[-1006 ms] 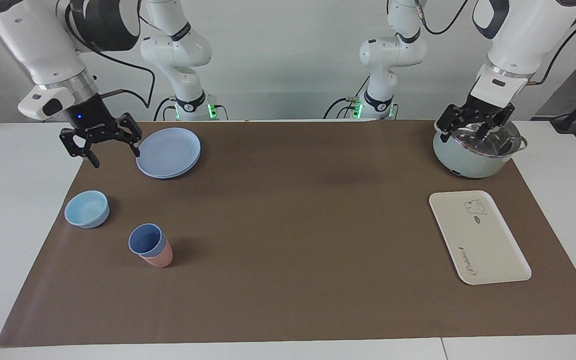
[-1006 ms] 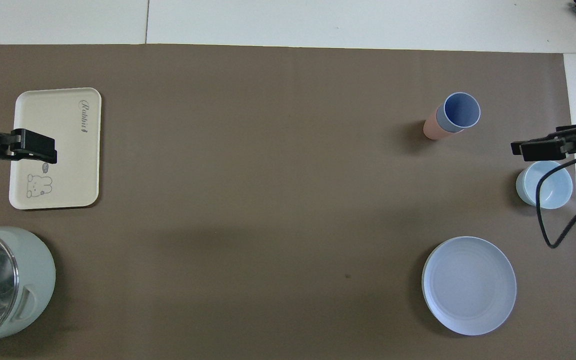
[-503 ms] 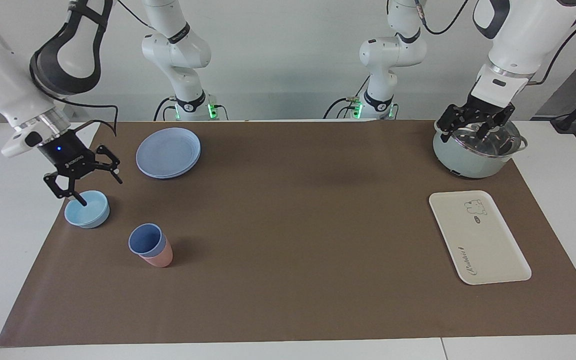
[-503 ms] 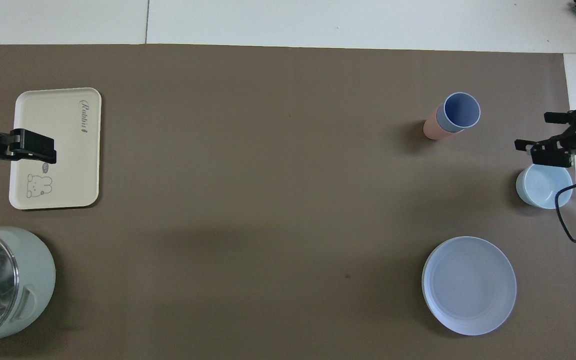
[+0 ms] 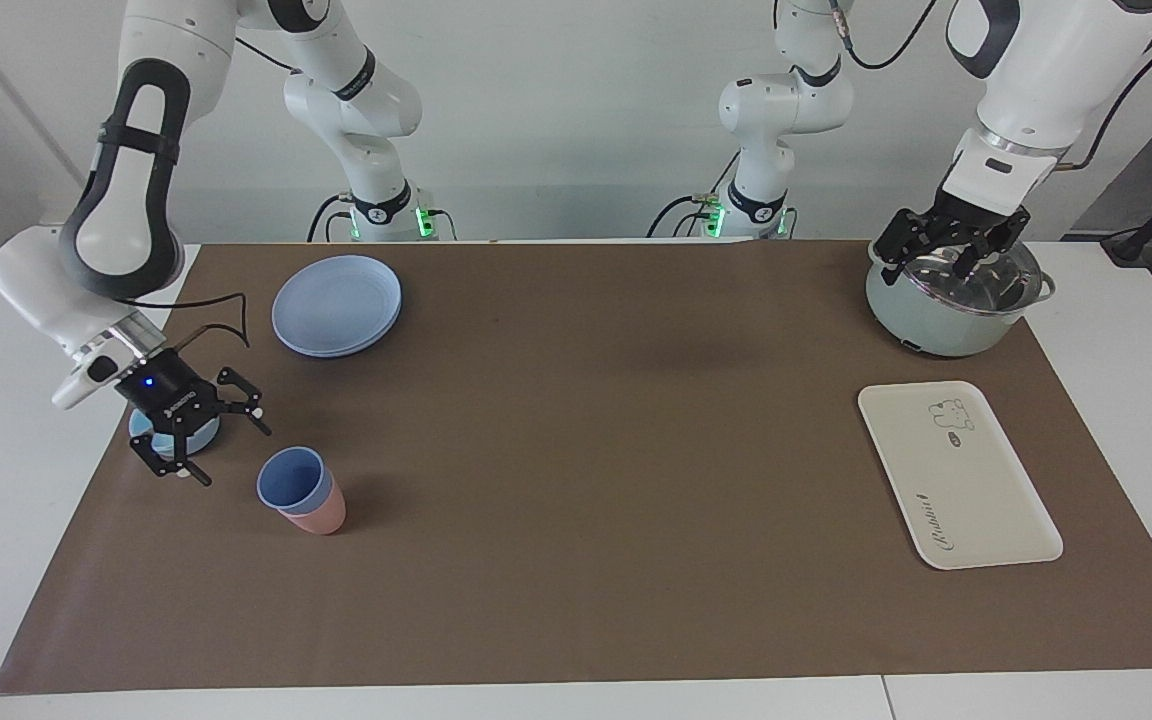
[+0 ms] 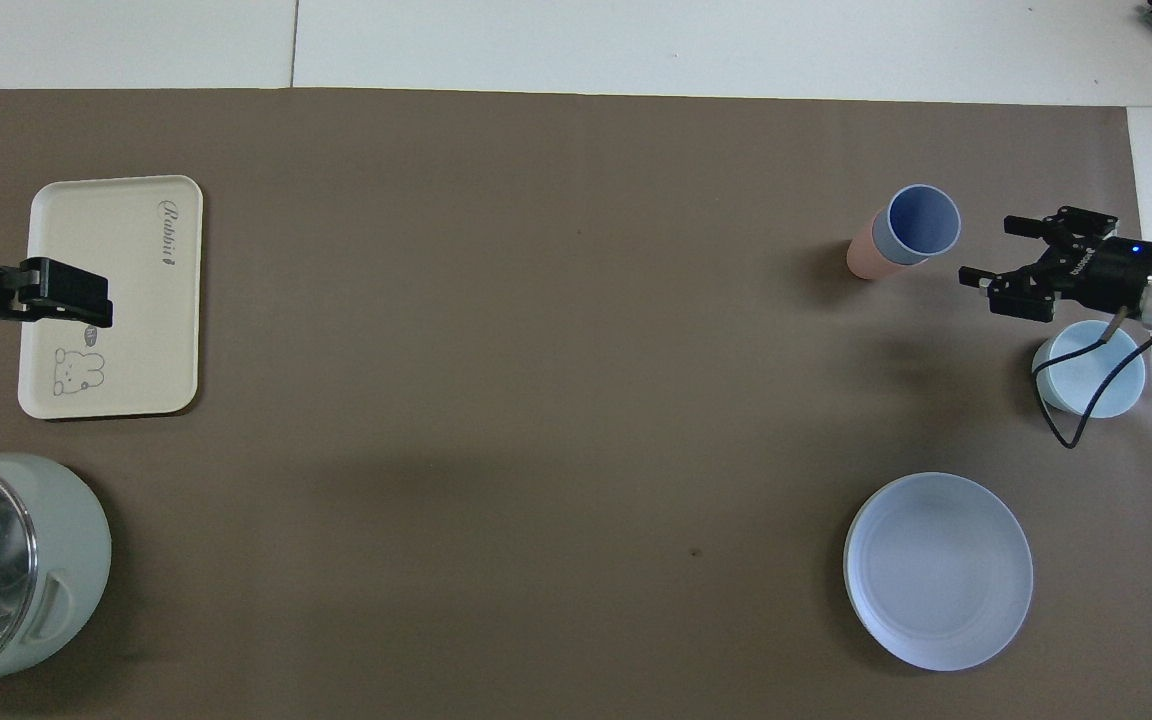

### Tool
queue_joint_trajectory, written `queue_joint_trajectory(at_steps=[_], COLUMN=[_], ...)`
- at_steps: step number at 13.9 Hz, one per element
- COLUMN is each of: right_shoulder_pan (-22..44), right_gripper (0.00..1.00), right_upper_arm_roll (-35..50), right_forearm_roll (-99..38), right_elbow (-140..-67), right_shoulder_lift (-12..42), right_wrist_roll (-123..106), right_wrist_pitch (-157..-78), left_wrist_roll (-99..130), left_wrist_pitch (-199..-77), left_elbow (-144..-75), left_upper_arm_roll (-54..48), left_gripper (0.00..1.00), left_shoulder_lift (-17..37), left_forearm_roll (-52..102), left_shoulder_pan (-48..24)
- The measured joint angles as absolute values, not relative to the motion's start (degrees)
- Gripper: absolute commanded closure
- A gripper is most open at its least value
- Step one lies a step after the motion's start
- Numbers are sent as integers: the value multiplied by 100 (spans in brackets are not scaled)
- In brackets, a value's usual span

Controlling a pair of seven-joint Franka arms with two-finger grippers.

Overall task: Place cup on tray
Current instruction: 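Reach the right gripper to the nested pink and blue cups and grasp, then lift the cups with the right gripper while the left gripper reaches over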

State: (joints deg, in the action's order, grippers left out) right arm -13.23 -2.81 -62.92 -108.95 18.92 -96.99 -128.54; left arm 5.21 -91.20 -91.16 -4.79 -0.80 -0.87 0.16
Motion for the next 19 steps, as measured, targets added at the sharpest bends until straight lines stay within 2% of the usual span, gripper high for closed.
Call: queue_joint_trajectory(at_steps=[4,10,19], right_shoulder_pan=[-1242,-1145,-904], right_gripper=[0,0,0], right_upper_arm_roll=[-206,-194,-189], right_forearm_roll=[-7161,-7658,-8260], right_elbow=[-10692,-10728,-10935], right_shoulder_lift=[2465,2664,2669], right_wrist_roll=[-10365,-10973,-11960], right_wrist_pitch=[-12714,-12426,-12307], left_wrist_roll=[521,521,521], left_wrist_pitch=[-9120,-9120,-9120], left_elbow=[-9116,-9116,-9116], left_upper_arm_roll=[-482,-482,-490], left_gripper=[0,0,0], left_shoulder_lift=[-80,-80,-80], left_forearm_roll=[-85,-85,-84], left_shoulder_pan=[16,16,15])
